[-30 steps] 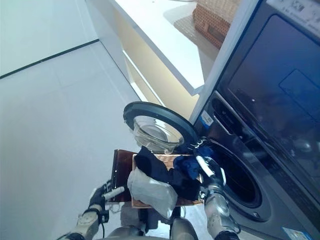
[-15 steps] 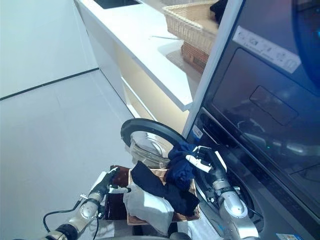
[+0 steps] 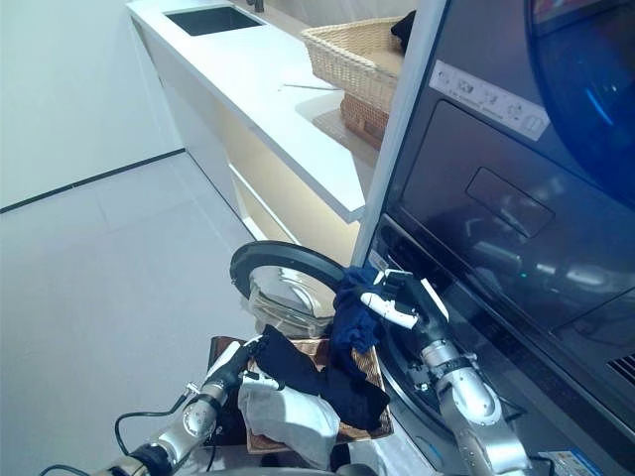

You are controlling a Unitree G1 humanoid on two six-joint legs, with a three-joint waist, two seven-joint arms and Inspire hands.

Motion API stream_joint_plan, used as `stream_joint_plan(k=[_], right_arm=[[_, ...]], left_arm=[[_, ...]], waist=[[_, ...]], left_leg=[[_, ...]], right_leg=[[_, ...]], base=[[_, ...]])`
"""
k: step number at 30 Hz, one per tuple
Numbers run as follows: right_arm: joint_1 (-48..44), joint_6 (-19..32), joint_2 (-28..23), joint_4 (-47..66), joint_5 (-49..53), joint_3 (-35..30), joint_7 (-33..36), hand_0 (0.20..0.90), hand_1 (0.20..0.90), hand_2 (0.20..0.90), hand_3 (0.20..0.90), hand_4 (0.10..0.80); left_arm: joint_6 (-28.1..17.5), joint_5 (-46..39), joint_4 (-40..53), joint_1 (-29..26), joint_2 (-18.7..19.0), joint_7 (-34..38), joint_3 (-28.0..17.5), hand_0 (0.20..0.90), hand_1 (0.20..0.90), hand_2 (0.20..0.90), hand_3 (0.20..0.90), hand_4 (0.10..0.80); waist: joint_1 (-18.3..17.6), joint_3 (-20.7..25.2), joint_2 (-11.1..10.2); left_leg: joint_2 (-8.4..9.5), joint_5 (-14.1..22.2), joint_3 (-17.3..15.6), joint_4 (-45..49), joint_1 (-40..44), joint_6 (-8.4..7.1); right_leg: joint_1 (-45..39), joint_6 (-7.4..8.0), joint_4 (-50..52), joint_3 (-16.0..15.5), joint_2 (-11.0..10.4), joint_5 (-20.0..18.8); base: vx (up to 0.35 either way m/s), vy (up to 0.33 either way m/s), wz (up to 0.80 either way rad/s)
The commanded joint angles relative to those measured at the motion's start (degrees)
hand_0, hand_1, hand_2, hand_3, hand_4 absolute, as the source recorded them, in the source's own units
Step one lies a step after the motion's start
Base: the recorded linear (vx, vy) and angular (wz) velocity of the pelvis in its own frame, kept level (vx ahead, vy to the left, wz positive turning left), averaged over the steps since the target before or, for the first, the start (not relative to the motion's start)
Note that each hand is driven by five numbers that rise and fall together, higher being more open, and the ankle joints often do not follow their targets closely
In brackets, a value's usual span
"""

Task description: Pick up the clothes and place them into the washing machine

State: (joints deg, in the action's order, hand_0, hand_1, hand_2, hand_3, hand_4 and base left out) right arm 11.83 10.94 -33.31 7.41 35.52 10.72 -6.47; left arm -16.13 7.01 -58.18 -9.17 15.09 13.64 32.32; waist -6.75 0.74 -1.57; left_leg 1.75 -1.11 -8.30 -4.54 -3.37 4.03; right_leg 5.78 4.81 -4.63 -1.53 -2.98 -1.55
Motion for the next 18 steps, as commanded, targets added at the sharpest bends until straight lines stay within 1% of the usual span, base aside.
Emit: stream_joint_plan(k=[1, 4, 8, 18], right_arm=[[-3.7, 4.1, -2.6, 6.5, 4.4, -2.6, -1.2, 0.2, 0.2, 0.2, 0.2, 0.3], [-4.1, 3.9, -3.6, 7.9, 4.3, -1.6, -1.6, 0.2, 0.2, 0.2, 0.2, 0.3], [-5.1, 3.6, -3.7, 8.9, 4.5, -0.3, -1.9, 0.2, 0.2, 0.2, 0.2, 0.3], [-6.3, 2.6, -4.2, 12.3, 5.7, 3.1, -2.2, 0.2, 0.2, 0.2, 0.2, 0.3]], left_arm=[[-2.2, -1.5, 0.2, -8.1, -1.0, 0.6, -0.2, 0.9, 0.9, 0.9, 0.9, 0.8], [-2.1, -1.7, 0.3, -8.7, -0.9, 0.7, 0.2, 0.9, 0.9, 0.9, 0.9, 0.8], [-1.8, -2.9, 0.3, -9.6, -1.4, 0.8, 0.2, 0.9, 0.9, 0.9, 0.9, 0.8], [-2.2, -8.0, 6.2, -11.3, -3.2, 1.2, 1.3, 0.9, 0.9, 0.9, 0.9, 0.8]], waist=[[1.3, 3.9, -2.2], [1.3, 4.1, -2.3], [1.4, 4.2, -2.4], [1.6, 4.0, -2.9]], left_leg=[[1.54, 3.4, -0.1, 0.3, 0.1, -3.82], [1.51, 3.4, 0.0, 0.2, 0.2, -3.84], [1.5, 3.3, 0.1, 0.1, 0.5, -3.9], [1.64, 3.3, 0.7, 0.2, 0.5, -3.84]], right_leg=[[0.2, 0.1, 1.1, -2.0, -0.1, -1.8], [0.1, 0.09, 1.1, -2.1, -0.1, -1.8], [-0.2, 0.07, 1.0, -2.4, -0.1, -1.8], [-0.6, 0.11, 1.1, -2.9, -0.3, -1.6]], base=[[0.0, 0.0, 0.0], [0.0, 0.0, 0.0], [0.007, 0.0, 0.03], [0.003, 0.001, 0.05]])
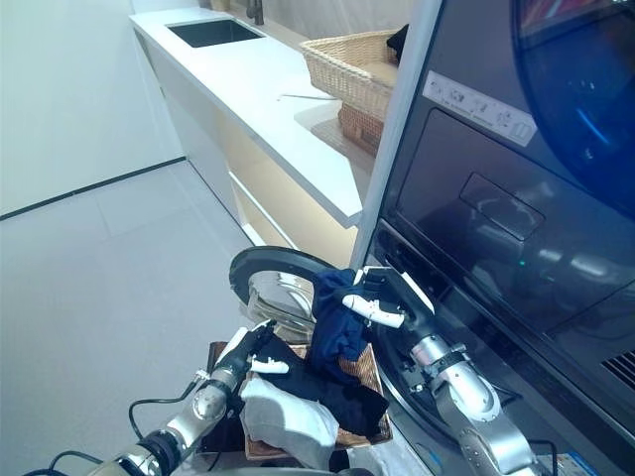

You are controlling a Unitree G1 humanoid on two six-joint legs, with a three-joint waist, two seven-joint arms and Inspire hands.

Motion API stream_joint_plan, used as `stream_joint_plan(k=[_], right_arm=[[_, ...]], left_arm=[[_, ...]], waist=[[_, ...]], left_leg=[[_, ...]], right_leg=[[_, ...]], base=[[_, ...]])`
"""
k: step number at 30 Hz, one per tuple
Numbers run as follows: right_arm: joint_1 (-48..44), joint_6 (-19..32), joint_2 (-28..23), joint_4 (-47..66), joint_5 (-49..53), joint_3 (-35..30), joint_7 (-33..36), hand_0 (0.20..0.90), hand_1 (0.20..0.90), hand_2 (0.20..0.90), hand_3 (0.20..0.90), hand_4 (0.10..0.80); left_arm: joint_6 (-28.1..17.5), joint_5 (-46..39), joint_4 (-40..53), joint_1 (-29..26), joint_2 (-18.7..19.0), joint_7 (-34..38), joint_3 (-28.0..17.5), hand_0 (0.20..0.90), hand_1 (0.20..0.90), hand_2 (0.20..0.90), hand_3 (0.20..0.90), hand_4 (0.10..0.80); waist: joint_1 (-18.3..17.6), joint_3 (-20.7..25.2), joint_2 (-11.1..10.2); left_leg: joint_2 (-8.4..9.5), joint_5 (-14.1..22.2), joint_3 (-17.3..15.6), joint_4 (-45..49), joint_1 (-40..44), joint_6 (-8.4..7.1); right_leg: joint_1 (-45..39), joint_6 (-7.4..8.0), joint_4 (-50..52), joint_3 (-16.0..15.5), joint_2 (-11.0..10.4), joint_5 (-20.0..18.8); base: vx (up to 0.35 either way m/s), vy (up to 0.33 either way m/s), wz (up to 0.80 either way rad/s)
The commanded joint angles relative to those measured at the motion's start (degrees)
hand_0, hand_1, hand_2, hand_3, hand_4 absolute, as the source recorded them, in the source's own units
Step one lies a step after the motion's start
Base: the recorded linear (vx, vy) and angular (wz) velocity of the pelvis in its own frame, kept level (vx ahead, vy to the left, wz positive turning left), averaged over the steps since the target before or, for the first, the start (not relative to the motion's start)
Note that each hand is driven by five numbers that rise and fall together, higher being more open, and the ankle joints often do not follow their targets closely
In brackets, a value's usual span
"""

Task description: Pick up the clothes and place them into the washing machine

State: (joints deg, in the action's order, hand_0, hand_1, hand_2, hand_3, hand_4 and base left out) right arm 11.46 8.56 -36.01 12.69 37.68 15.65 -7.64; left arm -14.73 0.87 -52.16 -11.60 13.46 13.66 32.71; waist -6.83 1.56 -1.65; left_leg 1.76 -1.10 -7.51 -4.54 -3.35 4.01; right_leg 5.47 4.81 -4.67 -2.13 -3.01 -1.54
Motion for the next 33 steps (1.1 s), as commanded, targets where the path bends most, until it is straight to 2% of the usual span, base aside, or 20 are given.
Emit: stream_joint_plan(k=[1, 11, 33], right_arm=[[-6.1, 5.0, -1.6, 7.5, 3.6, -1.5, -1.2, 0.2, 0.2, 0.2, 0.2, 0.3], [-7.0, 4.7, -3.3, 10.5, 5.8, -0.4, -2.2, 0.2, 0.2, 0.2, 0.2, 0.3], [-16.1, 4.8, -8.1, 13.2, 12.1, 1.6, -1.2, 0.2, 0.2, 0.2, 0.2, 0.3]], left_arm=[[-3.7, -1.7, 0.8, -9.1, -1.5, 1.3, 1.1, 0.9, 0.9, 0.9, 0.9, 0.8], [-3.3, -0.5, 1.8, -10.7, -1.0, 0.6, 2.7, 0.9, 0.9, 0.9, 0.9, 0.8], [-2.0, -4.7, 0.6, -11.3, -4.4, -1.2, 8.3, 0.9, 0.9, 0.9, 0.9, 0.8]], waist=[[1.7, 3.2, -2.9], [1.7, 3.5, -3.1], [2.0, 4.2, -3.7]], left_leg=[[1.64, 3.3, -0.1, 0.3, 0.4, -3.83], [1.58, 3.3, 0.0, 0.3, 0.5, -3.76], [1.69, 3.1, -0.3, 0.1, 0.7, -3.63]], right_leg=[[-0.3, 0.1, 1.2, -2.4, -0.2, -1.6], [-0.3, 0.13, 1.4, -2.3, -0.3, -1.5], [-0.3, 0.29, 1.4, -2.3, -0.3, -1.8]], base=[[0.0, 0.005, 0.03], [0.0, 0.001, 0.0], [0.0, 0.0, 0.0]])
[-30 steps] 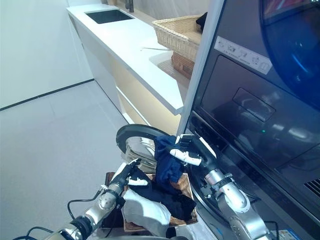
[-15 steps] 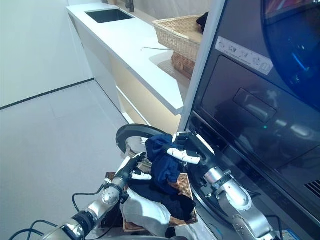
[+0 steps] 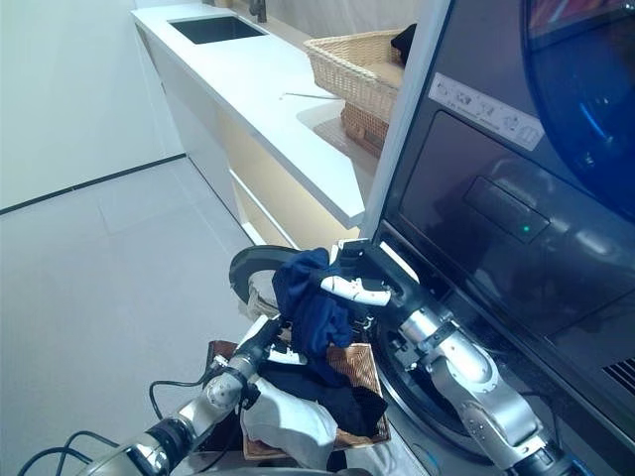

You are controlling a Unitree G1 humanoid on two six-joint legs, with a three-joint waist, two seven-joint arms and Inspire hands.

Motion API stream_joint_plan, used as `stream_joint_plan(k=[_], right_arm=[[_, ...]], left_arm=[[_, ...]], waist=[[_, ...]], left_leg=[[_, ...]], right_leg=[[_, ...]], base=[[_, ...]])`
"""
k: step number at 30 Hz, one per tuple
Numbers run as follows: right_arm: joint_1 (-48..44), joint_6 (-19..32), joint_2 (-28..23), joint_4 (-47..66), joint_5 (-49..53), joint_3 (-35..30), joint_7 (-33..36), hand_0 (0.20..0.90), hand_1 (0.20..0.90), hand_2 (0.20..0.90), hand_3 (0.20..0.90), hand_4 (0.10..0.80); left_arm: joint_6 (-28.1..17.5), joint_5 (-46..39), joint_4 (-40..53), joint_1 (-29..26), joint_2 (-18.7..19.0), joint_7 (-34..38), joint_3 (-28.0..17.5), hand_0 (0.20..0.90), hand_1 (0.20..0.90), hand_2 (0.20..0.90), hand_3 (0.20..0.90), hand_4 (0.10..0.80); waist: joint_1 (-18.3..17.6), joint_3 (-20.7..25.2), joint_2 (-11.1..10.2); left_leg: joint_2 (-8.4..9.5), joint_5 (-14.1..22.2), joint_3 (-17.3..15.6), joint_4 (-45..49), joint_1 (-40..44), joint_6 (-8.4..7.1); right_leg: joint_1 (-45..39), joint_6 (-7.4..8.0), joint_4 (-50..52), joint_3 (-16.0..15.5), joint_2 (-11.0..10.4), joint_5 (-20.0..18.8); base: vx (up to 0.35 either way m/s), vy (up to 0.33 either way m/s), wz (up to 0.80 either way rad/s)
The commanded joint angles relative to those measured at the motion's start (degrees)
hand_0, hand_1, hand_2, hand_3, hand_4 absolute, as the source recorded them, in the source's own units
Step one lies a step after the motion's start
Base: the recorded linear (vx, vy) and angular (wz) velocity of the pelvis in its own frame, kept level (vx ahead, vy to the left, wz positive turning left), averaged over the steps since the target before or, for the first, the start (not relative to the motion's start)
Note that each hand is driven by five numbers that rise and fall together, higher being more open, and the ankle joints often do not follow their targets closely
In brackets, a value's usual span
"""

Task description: Pick up the clothes and place them into the washing machine

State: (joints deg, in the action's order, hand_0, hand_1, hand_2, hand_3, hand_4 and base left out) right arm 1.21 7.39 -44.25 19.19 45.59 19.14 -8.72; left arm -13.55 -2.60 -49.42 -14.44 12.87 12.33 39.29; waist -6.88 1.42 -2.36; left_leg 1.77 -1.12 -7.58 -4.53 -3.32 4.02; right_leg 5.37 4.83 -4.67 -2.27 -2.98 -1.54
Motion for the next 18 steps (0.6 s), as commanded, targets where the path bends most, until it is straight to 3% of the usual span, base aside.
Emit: stream_joint_plan(k=[1, 18], right_arm=[[-6.2, 6.0, 0.2, 6.9, 4.5, -1.7, -0.2, 0.2, 0.2, 0.2, 0.2, 0.3], [-7.6, 5.9, 1.5, 11.4, 6.4, -0.1, 1.0, 0.2, 0.2, 0.2, 0.2, 0.3]], left_arm=[[-3.1, -1.4, -2.1, -8.6, -3.8, 0.1, 1.9, 0.9, 0.9, 0.9, 0.9, 0.8], [-2.3, -5.4, -2.4, -10.7, -6.0, 1.1, 2.6, 0.9, 0.9, 0.9, 0.9, 0.8]], waist=[[2.1, 4.3, -3.1], [1.8, 4.2, -3.4]], left_leg=[[1.68, 3.1, -0.2, 0.0, 0.6, -3.64], [1.58, 3.0, -0.2, -0.2, 0.9, -3.66]], right_leg=[[-0.2, 0.28, 1.4, -2.2, -0.3, -1.8], [-0.5, 0.24, 1.5, -2.3, -0.3, -1.7]], base=[[0.0, 0.0, 0.0], [0.0, 0.0, 0.0]])
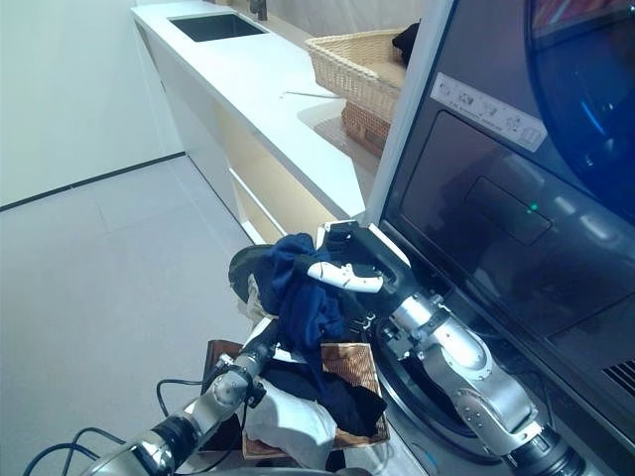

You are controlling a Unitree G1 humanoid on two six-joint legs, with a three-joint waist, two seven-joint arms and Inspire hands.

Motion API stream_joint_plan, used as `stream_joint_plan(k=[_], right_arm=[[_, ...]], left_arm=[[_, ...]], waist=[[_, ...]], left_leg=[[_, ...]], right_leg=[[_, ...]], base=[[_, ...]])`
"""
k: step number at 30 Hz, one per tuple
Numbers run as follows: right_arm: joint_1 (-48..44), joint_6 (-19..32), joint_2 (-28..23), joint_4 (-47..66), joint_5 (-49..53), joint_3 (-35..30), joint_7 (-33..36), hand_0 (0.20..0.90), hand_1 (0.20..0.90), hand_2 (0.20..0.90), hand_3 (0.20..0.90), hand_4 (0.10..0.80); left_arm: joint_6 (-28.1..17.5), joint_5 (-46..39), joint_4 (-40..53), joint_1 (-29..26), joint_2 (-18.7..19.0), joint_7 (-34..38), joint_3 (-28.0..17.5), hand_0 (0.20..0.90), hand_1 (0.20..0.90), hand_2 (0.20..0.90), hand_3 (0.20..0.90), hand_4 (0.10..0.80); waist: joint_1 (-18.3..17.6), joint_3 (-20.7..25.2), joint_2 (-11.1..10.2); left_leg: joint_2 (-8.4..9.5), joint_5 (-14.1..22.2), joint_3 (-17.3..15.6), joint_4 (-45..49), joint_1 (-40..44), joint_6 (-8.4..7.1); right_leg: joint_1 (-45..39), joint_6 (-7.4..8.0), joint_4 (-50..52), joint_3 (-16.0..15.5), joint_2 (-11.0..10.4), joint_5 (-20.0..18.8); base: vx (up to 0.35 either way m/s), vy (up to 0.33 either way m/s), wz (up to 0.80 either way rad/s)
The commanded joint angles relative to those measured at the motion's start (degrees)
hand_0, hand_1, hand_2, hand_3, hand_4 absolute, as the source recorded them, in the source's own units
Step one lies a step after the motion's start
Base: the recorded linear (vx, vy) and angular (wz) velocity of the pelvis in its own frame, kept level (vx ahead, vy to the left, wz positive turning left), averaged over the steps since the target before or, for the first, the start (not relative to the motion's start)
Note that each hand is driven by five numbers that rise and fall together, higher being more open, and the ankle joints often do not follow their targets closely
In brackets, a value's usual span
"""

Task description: Pick up the clothes and place them into the washing machine

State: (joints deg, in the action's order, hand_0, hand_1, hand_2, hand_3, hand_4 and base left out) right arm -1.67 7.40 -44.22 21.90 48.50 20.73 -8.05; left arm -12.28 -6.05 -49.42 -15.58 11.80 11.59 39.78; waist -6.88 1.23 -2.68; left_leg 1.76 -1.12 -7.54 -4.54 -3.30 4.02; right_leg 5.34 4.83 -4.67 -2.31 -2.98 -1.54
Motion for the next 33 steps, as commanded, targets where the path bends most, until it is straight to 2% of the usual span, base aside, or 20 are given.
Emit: stream_joint_plan(k=[1, 6, 17, 18, 19, 20, 33], right_arm=[[-5.1, 5.8, 1.5, 8.8, 3.5, -1.1, 0.3, 0.2, 0.2, 0.2, 0.2, 0.3], [-6.8, 5.4, 2.2, 9.3, 3.8, 1.4, 0.4, 0.2, 0.2, 0.2, 0.2, 0.3], [-5.5, 4.5, 3.4, 8.9, 4.2, 2.5, 0.7, 0.2, 0.2, 0.2, 0.2, 0.3], [-5.4, 4.4, 3.5, 8.9, 4.1, 2.6, 0.7, 0.2, 0.2, 0.2, 0.2, 0.3], [-5.3, 4.3, 3.8, 8.7, 4.0, 2.6, 0.6, 0.2, 0.2, 0.2, 0.2, 0.3], [-5.3, 4.2, 3.9, 8.5, 3.8, 2.8, 0.5, 0.2, 0.2, 0.2, 0.2, 0.3], [-3.4, 3.9, 4.6, 6.8, 1.3, 1.7, 0.9, 0.2, 0.2, 0.2, 0.2, 0.3]], left_arm=[[-3.5, -2.7, -2.2, -9.8, -5.1, 1.8, 2.0, 0.9, 0.9, 0.9, 0.9, 0.8], [-3.6, -5.4, -1.7, -11.2, -6.2, 2.1, 2.1, 0.9, 0.9, 0.9, 0.9, 0.8], [-3.6, -8.7, 2.0, -13.3, -6.4, 2.0, 1.7, 0.9, 0.9, 0.9, 0.9, 0.8], [-3.6, -9.2, 2.4, -13.4, -6.4, 1.6, 1.7, 0.719, 0.719, 0.719, 0.719, 0.671], [-3.6, -9.7, 2.6, -13.5, -6.5, 1.3, 1.8, 0.387, 0.387, 0.387, 0.387, 0.433], [-3.7, -10.2, 3.1, -13.6, -6.6, 0.9, 1.9, 0.2, 0.2, 0.2, 0.2, 0.3], [-4.1, -11.6, 5.5, -12.8, -5.5, -0.4, 1.4, 0.2, 0.2, 0.2, 0.2, 0.3]], waist=[[1.8, 4.4, -3.1], [1.8, 4.5, -3.4], [1.6, 4.5, -3.0], [1.6, 4.5, -3.0], [1.6, 4.5, -3.0], [1.6, 4.4, -2.9], [1.6, 4.2, -2.7]], left_leg=[[1.53, 3.0, -0.2, -0.2, 0.9, -3.68], [1.41, 3.0, -0.3, -0.2, 0.9, -3.74], [1.3, 2.9, -0.2, -0.2, 0.8, -3.76], [1.29, 2.8, -0.2, -0.2, 0.8, -3.77], [1.28, 2.8, -0.2, -0.3, 0.8, -3.76], [1.25, 2.8, -0.2, -0.2, 0.8, -3.74], [1.12, 2.7, -0.2, -0.3, 0.6, -3.65]], right_leg=[[-0.5, 0.21, 1.5, -2.3, -0.2, -1.7], [-0.6, 0.12, 1.4, -2.2, -0.1, -1.6], [-0.4, 0.01, 1.5, -2.1, 0.0, -1.6], [-0.4, 0.0, 1.5, -2.2, 0.0, -1.6], [-0.4, 0.01, 1.4, -2.1, 0.0, -1.6], [-0.4, -0.01, 1.5, -2.2, 0.0, -1.6], [-0.3, 0.07, 1.3, -2.1, 0.0, -1.8]], base=[[0.0, 0.0, 0.0], [0.0, 0.0, 0.0], [0.0, 0.0, 0.0], [0.0, 0.0, 0.0], [0.0, 0.0, 0.0], [0.0, 0.0, 0.0], [0.0, 0.0, 0.0]])
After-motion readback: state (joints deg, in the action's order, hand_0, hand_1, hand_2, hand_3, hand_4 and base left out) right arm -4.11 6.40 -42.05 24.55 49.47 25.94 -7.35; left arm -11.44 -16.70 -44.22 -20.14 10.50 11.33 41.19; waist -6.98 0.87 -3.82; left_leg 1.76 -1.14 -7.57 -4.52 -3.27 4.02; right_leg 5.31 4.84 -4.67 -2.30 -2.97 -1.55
